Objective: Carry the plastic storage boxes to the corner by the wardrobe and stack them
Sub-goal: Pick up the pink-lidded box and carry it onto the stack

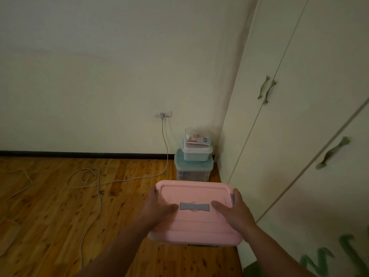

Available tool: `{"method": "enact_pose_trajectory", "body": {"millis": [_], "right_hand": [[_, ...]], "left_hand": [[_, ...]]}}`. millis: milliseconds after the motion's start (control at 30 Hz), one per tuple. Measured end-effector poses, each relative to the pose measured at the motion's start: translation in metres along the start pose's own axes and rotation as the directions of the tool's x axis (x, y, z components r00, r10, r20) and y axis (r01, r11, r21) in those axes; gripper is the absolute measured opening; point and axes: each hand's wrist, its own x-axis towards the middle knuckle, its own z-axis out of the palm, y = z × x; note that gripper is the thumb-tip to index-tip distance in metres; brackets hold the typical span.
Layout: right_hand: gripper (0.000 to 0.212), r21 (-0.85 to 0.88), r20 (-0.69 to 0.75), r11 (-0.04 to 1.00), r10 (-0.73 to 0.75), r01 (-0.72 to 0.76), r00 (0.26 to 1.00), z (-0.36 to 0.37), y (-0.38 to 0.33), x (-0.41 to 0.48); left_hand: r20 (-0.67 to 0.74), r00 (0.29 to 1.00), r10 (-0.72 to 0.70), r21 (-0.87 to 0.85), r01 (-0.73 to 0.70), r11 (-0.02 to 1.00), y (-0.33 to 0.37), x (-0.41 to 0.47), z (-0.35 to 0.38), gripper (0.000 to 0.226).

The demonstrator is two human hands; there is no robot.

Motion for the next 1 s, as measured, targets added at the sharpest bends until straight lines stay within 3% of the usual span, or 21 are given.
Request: {"method": "enact_pose_trajectory", "body": {"millis": [200, 433, 600, 867, 1000], "right_hand": [[0.080, 0.023, 0.012, 0.999, -0.046, 0.046, 0.999, -0.011, -0.014, 0.066], [0.096, 0.043, 0.034, 0.996, -0.073, 0.072, 0.997, -0.033, -0.030, 0.143], [0.093, 0.037, 0.061, 0.997, -0.077, 0.074, 0.995, -0.049, -0.035, 0.188], [0.067, 0.070, 0.079, 0.991, -0.120, 0.114, 0.990, -0.061, -0.047, 0.228], [0.079, 0.077, 0.078, 0.993, -0.092, 0.086, 0.993, -0.065, -0.050, 0.246]], "left_hand": [[-0.018, 1.000, 0.013, -0.021, -0.014, 1.000, 0.027, 0.054, 0.012, 0.084], [-0.064, 0.996, 0.054, 0.010, -0.054, 0.999, 0.065, 0.111, 0.032, 0.078], [-0.091, 0.995, 0.042, 0.020, -0.041, 0.999, 0.085, 0.145, 0.047, 0.081], [-0.135, 0.991, 0.019, -0.007, -0.020, 1.000, 0.107, 0.176, 0.060, 0.082], [-0.115, 0.992, 0.042, -0.003, -0.042, 0.999, 0.117, 0.195, 0.063, 0.087]]}}
